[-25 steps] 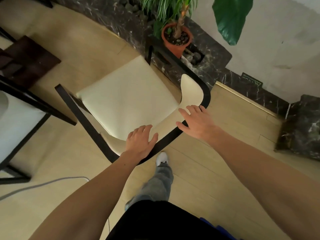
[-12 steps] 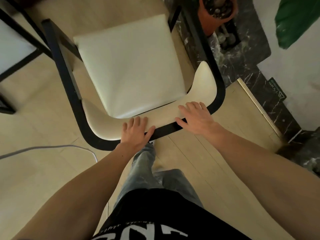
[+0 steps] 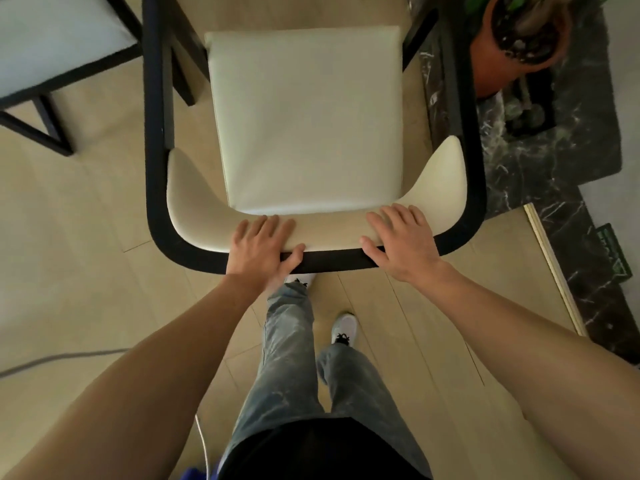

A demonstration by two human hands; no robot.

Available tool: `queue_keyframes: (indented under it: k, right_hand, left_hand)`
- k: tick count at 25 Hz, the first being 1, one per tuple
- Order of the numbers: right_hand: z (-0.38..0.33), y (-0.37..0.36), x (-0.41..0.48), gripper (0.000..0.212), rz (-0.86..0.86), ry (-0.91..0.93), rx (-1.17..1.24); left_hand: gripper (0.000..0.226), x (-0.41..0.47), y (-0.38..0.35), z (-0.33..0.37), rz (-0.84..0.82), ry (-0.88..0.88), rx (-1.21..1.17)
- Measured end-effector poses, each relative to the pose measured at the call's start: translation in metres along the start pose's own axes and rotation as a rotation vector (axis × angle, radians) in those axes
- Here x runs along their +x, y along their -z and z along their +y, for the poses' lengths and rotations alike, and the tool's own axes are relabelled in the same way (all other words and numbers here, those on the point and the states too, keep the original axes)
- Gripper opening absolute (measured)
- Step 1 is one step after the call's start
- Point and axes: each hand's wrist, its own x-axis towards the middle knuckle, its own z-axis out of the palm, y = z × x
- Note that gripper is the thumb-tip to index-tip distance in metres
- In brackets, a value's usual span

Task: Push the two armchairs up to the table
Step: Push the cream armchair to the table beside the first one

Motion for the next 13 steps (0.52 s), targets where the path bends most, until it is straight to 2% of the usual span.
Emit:
queue_keyframes:
  k: [5,13]
  right_hand:
    - [0.001,-0.015,0.0,0.051,0.229,0.013,0.02]
    - [0.005,-0.023,0.01,0.048,0.33,0.037,0.051]
  left_hand:
    - [0.057,-0.001,-0.005,0.0,0.11,0.009,-0.023]
    - [0.058,0.004,-0.009,-0.006,0.145,-0.006,-0.014]
